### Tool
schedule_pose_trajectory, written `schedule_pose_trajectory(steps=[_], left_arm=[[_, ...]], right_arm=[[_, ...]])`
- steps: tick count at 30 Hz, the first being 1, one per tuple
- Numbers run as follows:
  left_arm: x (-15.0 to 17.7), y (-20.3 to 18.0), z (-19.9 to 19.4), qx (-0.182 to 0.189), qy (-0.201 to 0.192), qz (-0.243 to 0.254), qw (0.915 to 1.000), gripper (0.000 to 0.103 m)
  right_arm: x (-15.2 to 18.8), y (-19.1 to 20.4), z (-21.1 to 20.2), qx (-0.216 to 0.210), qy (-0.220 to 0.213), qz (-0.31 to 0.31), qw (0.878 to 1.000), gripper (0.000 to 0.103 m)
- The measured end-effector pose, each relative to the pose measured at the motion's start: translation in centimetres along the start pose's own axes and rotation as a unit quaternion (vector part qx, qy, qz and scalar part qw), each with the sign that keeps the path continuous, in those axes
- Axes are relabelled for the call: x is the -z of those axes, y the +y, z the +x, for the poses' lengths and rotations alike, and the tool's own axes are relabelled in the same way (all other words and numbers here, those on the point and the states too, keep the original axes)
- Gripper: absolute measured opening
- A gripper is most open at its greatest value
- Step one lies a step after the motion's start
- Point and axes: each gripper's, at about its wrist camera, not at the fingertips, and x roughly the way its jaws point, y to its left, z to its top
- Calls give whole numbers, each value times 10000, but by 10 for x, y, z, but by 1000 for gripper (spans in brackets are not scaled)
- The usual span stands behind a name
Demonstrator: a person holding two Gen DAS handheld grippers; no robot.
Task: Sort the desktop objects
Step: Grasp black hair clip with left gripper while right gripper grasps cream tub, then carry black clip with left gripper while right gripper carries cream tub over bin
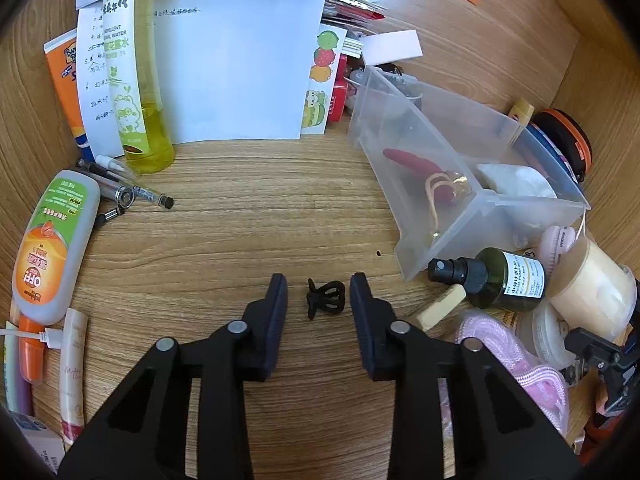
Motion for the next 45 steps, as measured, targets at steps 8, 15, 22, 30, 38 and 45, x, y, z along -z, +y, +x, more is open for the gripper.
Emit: schedule_pose_trajectory(steps=[8,15,22,30,38,45], left_arm=[[-1,0,-2,-10,-95,-9,10000,18],[1,2,-14,-199,-400,-65,9990,18],[-1,-5,-25,-204,-644,-35,9977,18],[-13,-24,-52,-120,-1098,198,9937,18],[-30,-45,-71,96,-1488,386,9881,18],[-48,-66,-79,236,-1695,544,9837,18]], right_arm=[[0,-4,0,-128,-36,96,9999,67],[-6,-14,-15,-275,-290,301,9987,67],[-11,-22,-26,-178,-400,396,9983,67],[-22,-37,-39,-119,-617,488,9968,67],[-47,-50,-58,38,-981,387,9944,67],[-74,-60,-66,64,-1268,316,9914,67]])
